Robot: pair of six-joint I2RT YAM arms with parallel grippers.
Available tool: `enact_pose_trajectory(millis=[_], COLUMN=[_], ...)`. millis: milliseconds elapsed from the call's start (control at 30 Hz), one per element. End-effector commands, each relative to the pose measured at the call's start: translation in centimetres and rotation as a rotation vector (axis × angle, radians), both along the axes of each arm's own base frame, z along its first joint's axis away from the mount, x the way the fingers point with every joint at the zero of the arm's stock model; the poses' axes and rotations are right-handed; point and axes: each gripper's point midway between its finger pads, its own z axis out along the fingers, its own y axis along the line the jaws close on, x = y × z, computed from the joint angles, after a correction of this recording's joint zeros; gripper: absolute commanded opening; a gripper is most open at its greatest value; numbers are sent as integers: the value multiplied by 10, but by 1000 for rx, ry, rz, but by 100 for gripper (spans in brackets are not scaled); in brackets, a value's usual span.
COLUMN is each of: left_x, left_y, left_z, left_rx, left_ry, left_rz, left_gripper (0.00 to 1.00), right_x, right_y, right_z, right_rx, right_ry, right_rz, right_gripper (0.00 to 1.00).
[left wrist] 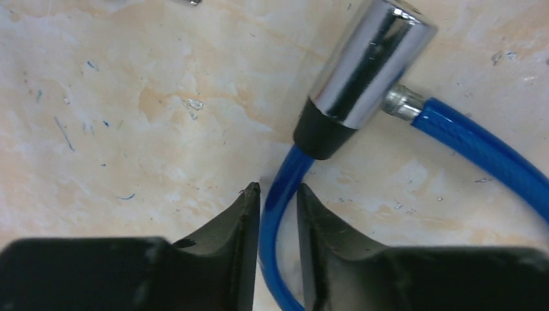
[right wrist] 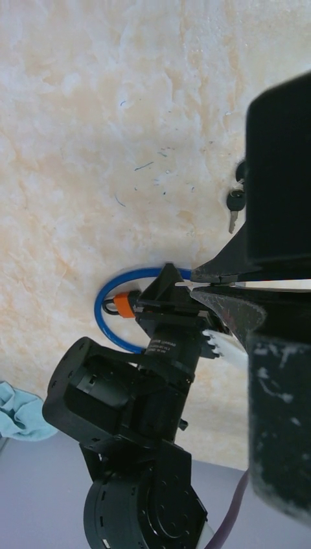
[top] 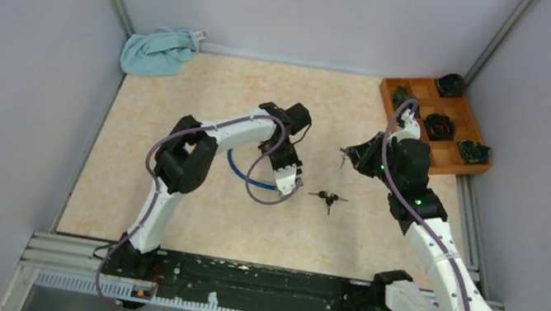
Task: Unlock with the key
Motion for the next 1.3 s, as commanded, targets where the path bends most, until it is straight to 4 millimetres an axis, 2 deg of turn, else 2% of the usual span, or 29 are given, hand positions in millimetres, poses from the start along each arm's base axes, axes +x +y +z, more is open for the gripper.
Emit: enact_pose_trajectory(millis=[0, 67, 133, 300, 467, 567, 700, 867, 933, 1100, 1267], left_x=[-27, -27, -26, -12, 17, 27, 33, 28, 24, 8, -17], left_y=[15, 20, 21, 14, 6, 13, 27, 41, 48, 63, 67], left_z=[-34, -39, -40, -20, 29, 66, 107, 159, 173, 192, 209], left_rx=[133, 170, 181, 122, -49, -111, -168, -278, -307, -365, -425], left_ry=[85, 75, 67, -3, -225, -312, -325, -352, -336, -228, -60], left_rz=[-57, -59, -56, 41, 141, 206, 331, 415, 464, 645, 808], left_gripper=[27, 24, 2, 0, 0, 0, 0, 0, 0, 0, 0], right_x=[2, 1, 0, -1, 1, 2, 3, 1, -1, -3, -8], right_y=[-6, -5, -5, -3, 2, 6, 12, 21, 26, 33, 48], right_z=[24, 25, 26, 30, 42, 49, 61, 78, 84, 87, 88], right_rx=[15, 17, 19, 24, 38, 39, 44, 70, 81, 95, 122], right_ry=[-73, -75, -79, -87, -119, -150, -183, -235, -249, -253, -275], right_rz=[-21, -18, -12, 2, 29, 55, 91, 153, 185, 229, 307], right_gripper=[0, 0, 0, 0, 0, 0, 0, 0, 0, 0, 0])
